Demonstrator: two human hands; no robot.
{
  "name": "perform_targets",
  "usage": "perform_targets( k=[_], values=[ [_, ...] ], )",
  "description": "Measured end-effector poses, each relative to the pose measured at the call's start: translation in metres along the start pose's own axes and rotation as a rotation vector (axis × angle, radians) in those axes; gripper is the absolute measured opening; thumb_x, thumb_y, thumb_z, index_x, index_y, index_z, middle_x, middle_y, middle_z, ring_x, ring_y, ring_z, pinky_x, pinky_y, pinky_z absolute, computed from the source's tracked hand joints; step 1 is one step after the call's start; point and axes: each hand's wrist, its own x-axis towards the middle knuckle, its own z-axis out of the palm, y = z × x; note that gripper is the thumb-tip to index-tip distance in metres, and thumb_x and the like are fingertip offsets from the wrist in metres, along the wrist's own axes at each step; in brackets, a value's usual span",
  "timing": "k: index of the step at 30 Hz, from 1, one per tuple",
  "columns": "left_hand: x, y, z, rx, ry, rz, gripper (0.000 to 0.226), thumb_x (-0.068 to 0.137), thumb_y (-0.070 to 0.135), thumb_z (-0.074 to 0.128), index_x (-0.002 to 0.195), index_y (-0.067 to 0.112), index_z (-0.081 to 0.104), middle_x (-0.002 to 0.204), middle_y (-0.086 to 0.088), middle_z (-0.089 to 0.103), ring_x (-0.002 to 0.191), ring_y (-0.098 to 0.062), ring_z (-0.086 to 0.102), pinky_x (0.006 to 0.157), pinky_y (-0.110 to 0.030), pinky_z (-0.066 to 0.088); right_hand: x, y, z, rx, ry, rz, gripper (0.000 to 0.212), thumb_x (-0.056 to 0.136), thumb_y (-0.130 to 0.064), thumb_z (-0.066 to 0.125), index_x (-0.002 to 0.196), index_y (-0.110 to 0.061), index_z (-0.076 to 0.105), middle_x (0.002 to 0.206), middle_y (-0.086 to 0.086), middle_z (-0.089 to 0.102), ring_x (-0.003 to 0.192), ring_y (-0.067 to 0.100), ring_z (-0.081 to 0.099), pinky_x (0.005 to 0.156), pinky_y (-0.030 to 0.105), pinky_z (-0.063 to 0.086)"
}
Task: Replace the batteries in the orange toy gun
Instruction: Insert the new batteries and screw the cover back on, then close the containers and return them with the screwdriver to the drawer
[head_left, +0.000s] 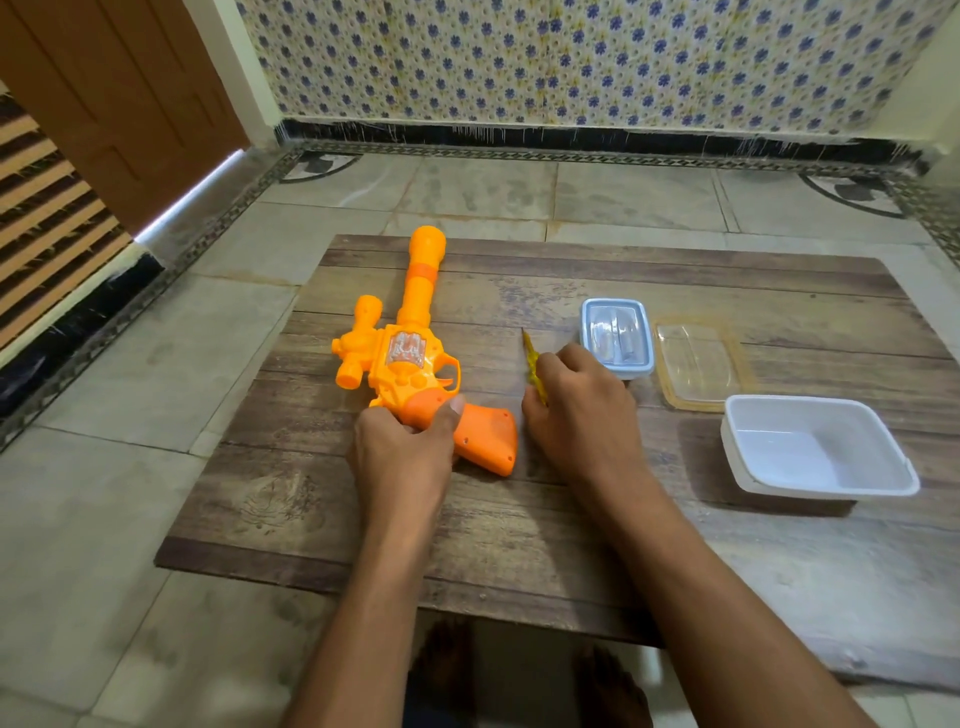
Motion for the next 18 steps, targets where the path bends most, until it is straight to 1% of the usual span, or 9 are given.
perform_targets(
  k=[1,3,5,7,8,11,14,16,18],
  values=[
    [-0.002,0.001,-0.001,0.007,-0.014,0.003,0.061,0.049,0.067,0.078,0.07,0.011,0.066,0.069,-0.007,0.071,0.071,-0.029,0.076,0.073,-0.053,0.064,0.0,-0.001,0.0,0.004,-0.015,0.017,0.02,0.08,-0.01,0.076,0.078,-0.004,0.056,0.082,0.015,0.058,0.062,0.039,0.062,0.049,0.033,0.04],
    [-0.005,0.002,-0.004,0.03,-0.034,-0.004,0.059,0.049,0.066,0.08,0.07,0.011,0.067,0.069,-0.006,0.073,0.069,-0.028,0.076,0.072,-0.053,0.064,0.001,-0.003,-0.002,0.002,-0.037,0.047,0.018,0.083,-0.011,0.073,0.081,-0.004,0.056,0.086,0.017,0.057,0.067,0.042,0.062,0.051,0.037,0.043],
    [-0.009,0.004,-0.007,0.049,-0.036,-0.013,0.051,0.055,0.058,0.083,0.068,0.011,0.067,0.064,-0.004,0.072,0.062,-0.025,0.076,0.071,-0.051,0.064,0.001,-0.006,-0.004,-0.004,-0.061,0.069,0.016,0.087,-0.013,0.07,0.087,-0.003,0.057,0.091,0.018,0.057,0.072,0.043,0.063,0.055,0.039,0.046],
    [-0.011,0.002,-0.01,0.066,-0.016,0.0,0.047,0.059,0.054,0.083,0.065,0.01,0.067,0.057,-0.002,0.071,0.058,-0.022,0.075,0.07,-0.049,0.064,0.001,-0.009,-0.007,-0.012,-0.091,0.085,0.015,0.09,-0.014,0.067,0.091,-0.003,0.057,0.094,0.019,0.057,0.075,0.043,0.063,0.057,0.039,0.043],
    [-0.01,0.001,-0.011,0.09,-0.002,0.01,0.05,0.059,0.057,0.082,0.064,0.01,0.067,0.057,-0.001,0.071,0.059,-0.023,0.075,0.07,-0.049,0.064,0.001,-0.01,-0.009,-0.02,-0.104,0.092,0.015,0.091,-0.014,0.066,0.093,-0.003,0.057,0.095,0.019,0.056,0.076,0.043,0.063,0.058,0.037,0.041],
    [-0.008,-0.004,-0.014,0.185,0.03,0.022,0.064,0.054,0.075,0.074,0.068,0.013,0.068,0.067,-0.001,0.073,0.07,-0.027,0.076,0.069,-0.049,0.064,0.001,-0.013,-0.011,-0.06,-0.132,0.118,0.015,0.095,-0.017,0.064,0.099,-0.004,0.058,0.098,0.017,0.057,0.08,0.042,0.063,0.06,0.036,0.038],
    [-0.011,-0.002,-0.018,0.291,0.049,0.023,0.069,0.055,0.083,0.065,0.076,0.016,0.068,0.075,-0.003,0.073,0.082,-0.028,0.074,0.074,-0.044,0.062,0.003,-0.017,-0.011,-0.093,-0.18,0.16,0.018,0.098,-0.021,0.059,0.107,-0.005,0.058,0.104,0.017,0.057,0.088,0.042,0.064,0.064,0.036,0.038],
    [-0.014,0.002,-0.021,0.367,0.069,0.07,0.065,0.064,0.078,0.067,0.079,0.014,0.069,0.08,-0.003,0.071,0.09,-0.029,0.07,0.074,-0.036,0.054,0.005,-0.02,-0.009,-0.097,-0.21,0.179,0.02,0.1,-0.021,0.056,0.112,-0.004,0.058,0.106,0.016,0.057,0.093,0.042,0.063,0.066,0.037,0.038],
    [-0.019,0.008,-0.024,0.406,0.109,0.117,0.053,0.076,0.06,0.078,0.083,0.01,0.064,0.082,-0.001,0.066,0.094,-0.026,0.062,0.073,-0.033,0.041,0.007,-0.023,-0.008,-0.094,-0.231,0.193,0.021,0.101,-0.019,0.055,0.115,-0.004,0.057,0.108,0.016,0.056,0.097,0.041,0.062,0.067,0.037,0.037]
  ],
)
